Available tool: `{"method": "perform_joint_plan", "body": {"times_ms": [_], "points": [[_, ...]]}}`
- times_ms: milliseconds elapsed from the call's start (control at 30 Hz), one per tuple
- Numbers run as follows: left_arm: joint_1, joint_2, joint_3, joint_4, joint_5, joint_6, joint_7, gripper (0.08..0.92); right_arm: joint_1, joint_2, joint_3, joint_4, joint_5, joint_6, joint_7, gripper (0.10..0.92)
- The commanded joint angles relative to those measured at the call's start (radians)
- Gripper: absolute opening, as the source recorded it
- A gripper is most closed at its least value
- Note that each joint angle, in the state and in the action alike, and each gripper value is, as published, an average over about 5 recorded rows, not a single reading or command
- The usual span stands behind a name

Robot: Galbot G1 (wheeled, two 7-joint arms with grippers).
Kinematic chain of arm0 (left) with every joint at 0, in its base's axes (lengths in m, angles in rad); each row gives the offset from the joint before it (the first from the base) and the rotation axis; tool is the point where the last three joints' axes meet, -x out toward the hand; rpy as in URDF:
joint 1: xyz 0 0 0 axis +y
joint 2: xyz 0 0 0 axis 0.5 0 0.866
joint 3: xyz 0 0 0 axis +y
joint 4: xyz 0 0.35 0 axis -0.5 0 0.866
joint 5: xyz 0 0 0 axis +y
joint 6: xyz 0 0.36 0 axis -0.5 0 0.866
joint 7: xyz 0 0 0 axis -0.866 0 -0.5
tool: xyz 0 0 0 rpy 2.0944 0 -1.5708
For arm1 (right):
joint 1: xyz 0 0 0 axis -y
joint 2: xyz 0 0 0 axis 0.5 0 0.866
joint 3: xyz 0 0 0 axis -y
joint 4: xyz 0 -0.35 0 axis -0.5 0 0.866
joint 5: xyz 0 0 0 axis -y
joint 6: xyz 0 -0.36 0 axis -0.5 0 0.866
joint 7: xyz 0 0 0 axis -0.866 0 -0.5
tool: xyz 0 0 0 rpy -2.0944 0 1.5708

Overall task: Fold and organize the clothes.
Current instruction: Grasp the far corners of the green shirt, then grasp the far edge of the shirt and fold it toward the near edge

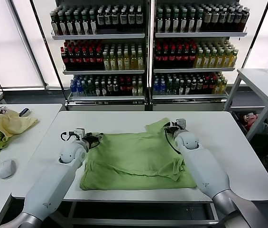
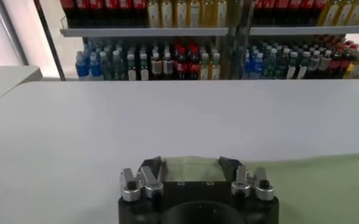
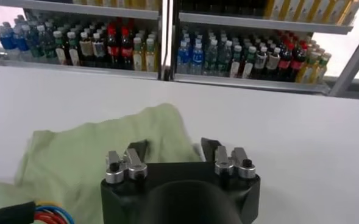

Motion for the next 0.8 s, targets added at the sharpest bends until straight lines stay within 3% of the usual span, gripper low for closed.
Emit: {"method": "perform_joint_plan", "body": {"times_ms": [33,400,800], "points": [[0.035,0.0,-0.003,-0.02,-0.037,0.017,0.034,0.447,0.006,-0.001,-0.011,-0.016,0.041,-0.014,-0.009,0.441],[0.071,0.022,-0.039,-0.091,-0.102,-0.049,0.055,0.134,-0.034,-0.033,0.006,0.084,0.052,0.028,-0.016,0.138],[0.172,0.135,-0.115,-0.315,-0.208,-0.067,0.053,0.101,-0.13,-0.137,0.055,0.428,0.124,0.03,0.011,0.116]]}}
